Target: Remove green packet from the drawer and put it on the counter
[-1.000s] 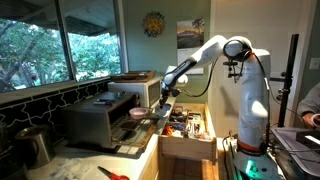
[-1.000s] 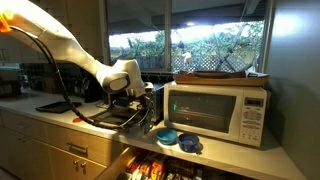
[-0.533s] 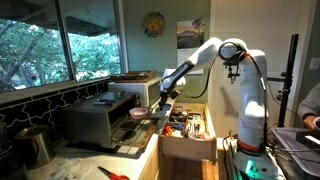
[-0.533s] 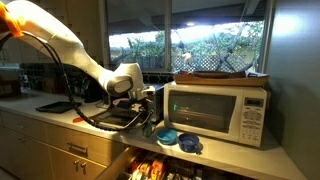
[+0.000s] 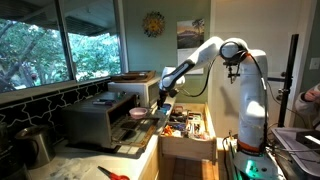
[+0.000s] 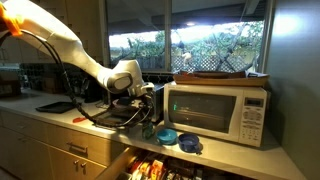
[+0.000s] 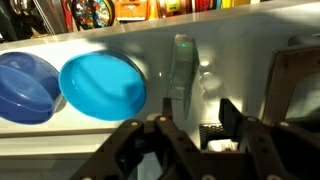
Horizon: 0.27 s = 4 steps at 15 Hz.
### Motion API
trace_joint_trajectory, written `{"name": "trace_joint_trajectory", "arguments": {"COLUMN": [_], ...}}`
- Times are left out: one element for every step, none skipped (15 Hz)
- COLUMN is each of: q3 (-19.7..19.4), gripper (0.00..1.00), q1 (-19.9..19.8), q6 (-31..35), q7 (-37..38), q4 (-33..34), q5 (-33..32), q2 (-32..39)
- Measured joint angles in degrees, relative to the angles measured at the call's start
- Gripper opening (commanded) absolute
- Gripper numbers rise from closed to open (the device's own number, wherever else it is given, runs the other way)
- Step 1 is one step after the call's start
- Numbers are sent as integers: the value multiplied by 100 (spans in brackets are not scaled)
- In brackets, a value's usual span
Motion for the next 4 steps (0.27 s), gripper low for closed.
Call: {"name": "trace_joint_trajectory", "arguments": {"q3": [6,8,-2,-30], "gripper": [93,99,82,90], "q1": [-24,-40,-44,-39], "q6": [-27,-94,-161,-223], "q7": [-252,-673,-1099,-1523], "q4": [-86,-218,-367,-527], "q5": [110,312,536,753], "q2": [-213,-506,-825,-1160]}}
